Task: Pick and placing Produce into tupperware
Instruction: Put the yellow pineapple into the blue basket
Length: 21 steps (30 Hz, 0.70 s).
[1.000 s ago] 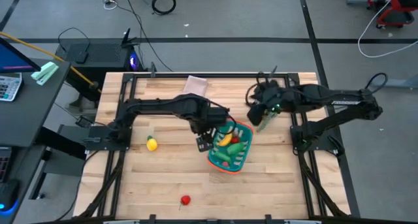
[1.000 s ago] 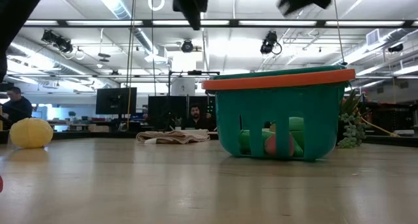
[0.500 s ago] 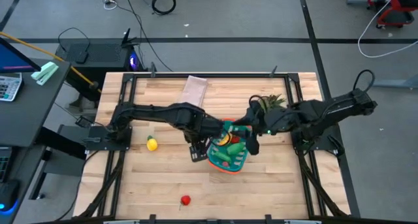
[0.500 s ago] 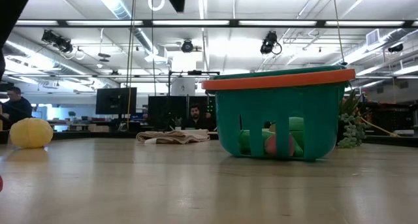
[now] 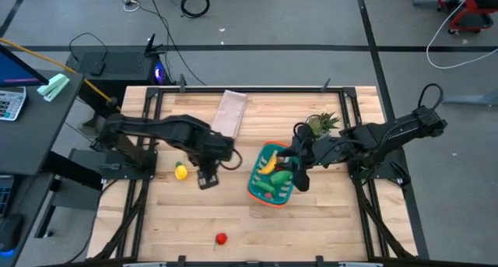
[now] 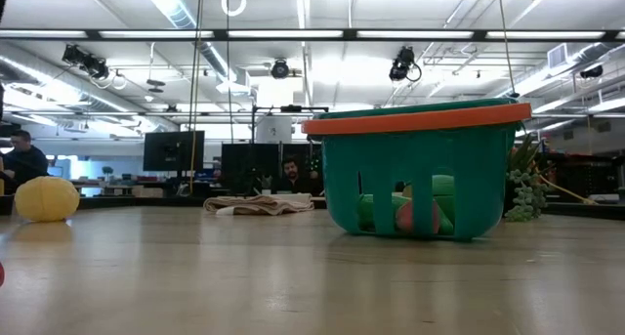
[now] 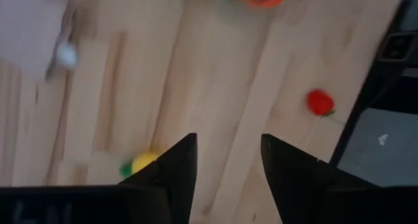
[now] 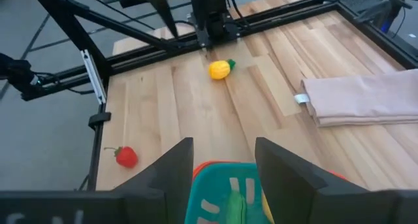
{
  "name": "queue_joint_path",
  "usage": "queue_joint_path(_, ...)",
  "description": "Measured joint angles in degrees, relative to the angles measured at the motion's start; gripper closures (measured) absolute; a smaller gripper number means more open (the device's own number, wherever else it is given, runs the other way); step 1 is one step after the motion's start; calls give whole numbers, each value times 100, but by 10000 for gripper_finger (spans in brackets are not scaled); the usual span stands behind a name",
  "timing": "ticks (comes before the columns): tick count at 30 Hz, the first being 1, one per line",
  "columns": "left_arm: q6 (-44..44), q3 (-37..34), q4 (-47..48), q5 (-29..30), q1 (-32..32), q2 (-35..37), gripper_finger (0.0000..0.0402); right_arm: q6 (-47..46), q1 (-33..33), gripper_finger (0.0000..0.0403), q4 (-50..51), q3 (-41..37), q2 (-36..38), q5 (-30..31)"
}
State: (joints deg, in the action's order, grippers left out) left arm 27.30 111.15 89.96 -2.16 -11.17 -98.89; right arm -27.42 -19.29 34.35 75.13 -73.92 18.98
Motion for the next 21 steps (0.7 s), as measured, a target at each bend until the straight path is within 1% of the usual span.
queue_joint_path(7,518,-1799,17,-3,-5,1158,227,-3,2,230,-17,0,109,9)
queue_joint_path(8,561,-2039,20,-3,-5,1301,227,-164,2,230,-33,0,115,235)
queue_joint_path(11,781,-2587,17,-1,-4,1560,224,-1421,105,230,-138,0,39,2334)
queue_joint_path(12,843,-2732,6,-3,-3,1604,223,-1809,188,230,-103,0,28,2903)
queue_joint_path(13,929,-2855,7,-3,-6,1637,223,-2088,254,230,-66,0,26,3314)
queue_joint_path(14,975,-2961,8,-3,-23,1670,223,-2283,318,230,-70,0,45,3599)
queue_joint_path(16,960,-3149,8,-1,-72,1726,224,-2442,434,230,-79,0,112,3776)
queue_joint_path(21,911,-3402,8,-12,-191,1729,229,-2259,631,230,-76,0,229,3767)
